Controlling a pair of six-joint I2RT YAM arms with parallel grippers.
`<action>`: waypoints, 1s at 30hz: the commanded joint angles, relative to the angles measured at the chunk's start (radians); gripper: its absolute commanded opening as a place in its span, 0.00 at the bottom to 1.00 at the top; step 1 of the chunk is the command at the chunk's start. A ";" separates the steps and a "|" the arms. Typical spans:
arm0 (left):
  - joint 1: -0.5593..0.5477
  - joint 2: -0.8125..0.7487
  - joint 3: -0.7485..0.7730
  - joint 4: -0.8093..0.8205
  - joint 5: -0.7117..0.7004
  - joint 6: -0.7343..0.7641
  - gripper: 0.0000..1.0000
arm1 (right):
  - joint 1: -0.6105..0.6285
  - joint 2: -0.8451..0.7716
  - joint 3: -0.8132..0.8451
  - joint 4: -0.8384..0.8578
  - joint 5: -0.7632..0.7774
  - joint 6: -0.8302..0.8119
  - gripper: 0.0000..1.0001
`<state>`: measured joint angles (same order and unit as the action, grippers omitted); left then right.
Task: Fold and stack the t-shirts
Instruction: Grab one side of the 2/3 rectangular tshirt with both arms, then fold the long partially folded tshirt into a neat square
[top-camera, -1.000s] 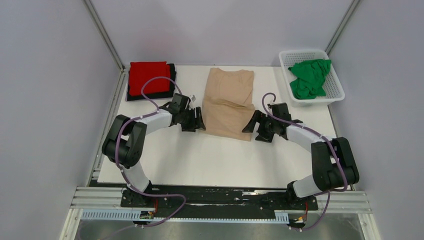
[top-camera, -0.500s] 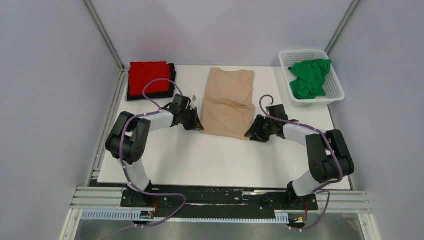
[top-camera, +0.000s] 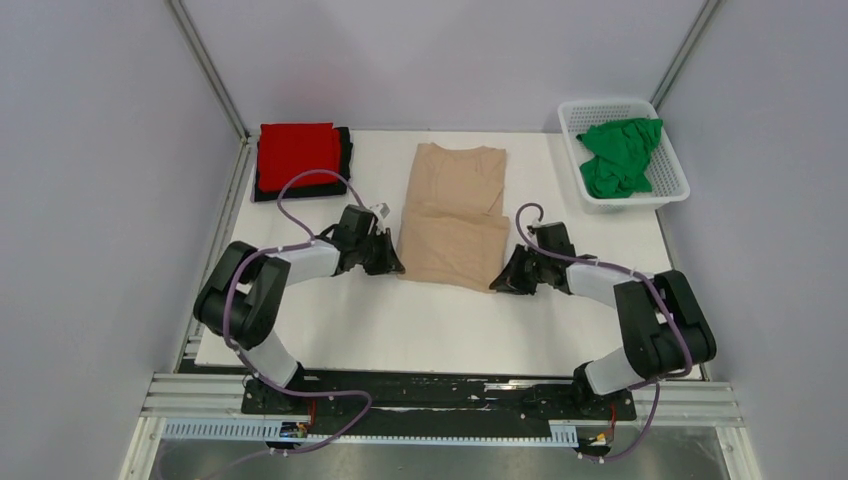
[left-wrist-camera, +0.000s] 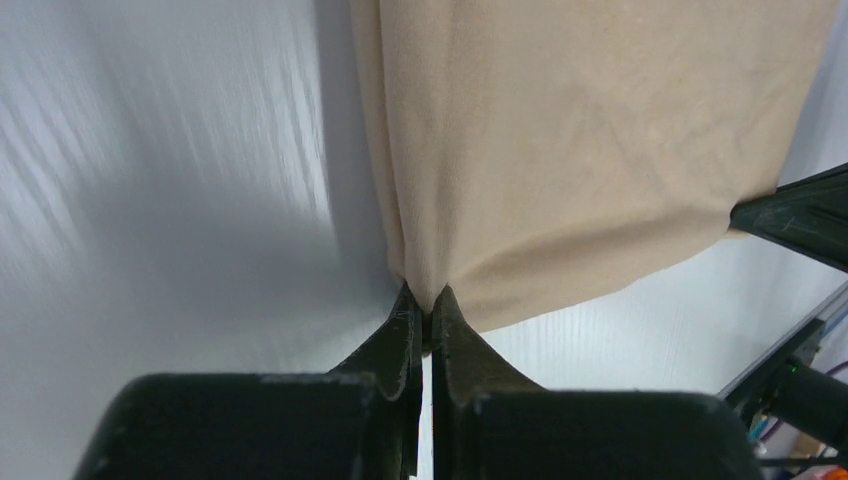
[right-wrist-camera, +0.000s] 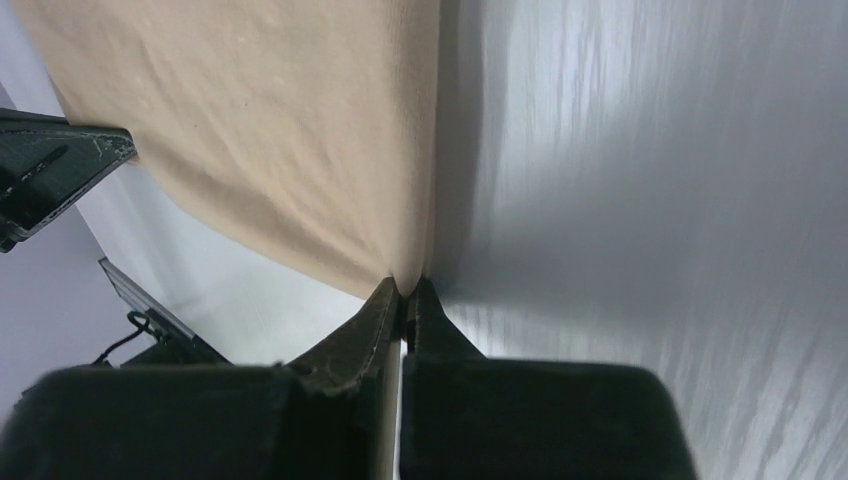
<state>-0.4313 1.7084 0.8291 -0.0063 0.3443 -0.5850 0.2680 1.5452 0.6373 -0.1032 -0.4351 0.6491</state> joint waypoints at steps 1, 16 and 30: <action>-0.034 -0.123 -0.167 -0.209 -0.082 0.011 0.00 | 0.015 -0.108 -0.160 -0.157 -0.020 -0.026 0.00; -0.244 -0.967 -0.155 -0.654 -0.062 -0.211 0.00 | 0.131 -0.785 -0.118 -0.518 -0.380 0.019 0.00; -0.197 -0.769 0.106 -0.592 -0.452 -0.128 0.00 | -0.071 -0.385 0.192 -0.163 -0.629 -0.017 0.00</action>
<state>-0.6659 0.9035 0.8589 -0.6521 0.0494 -0.7521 0.2131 1.0744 0.7212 -0.4133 -0.9680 0.6487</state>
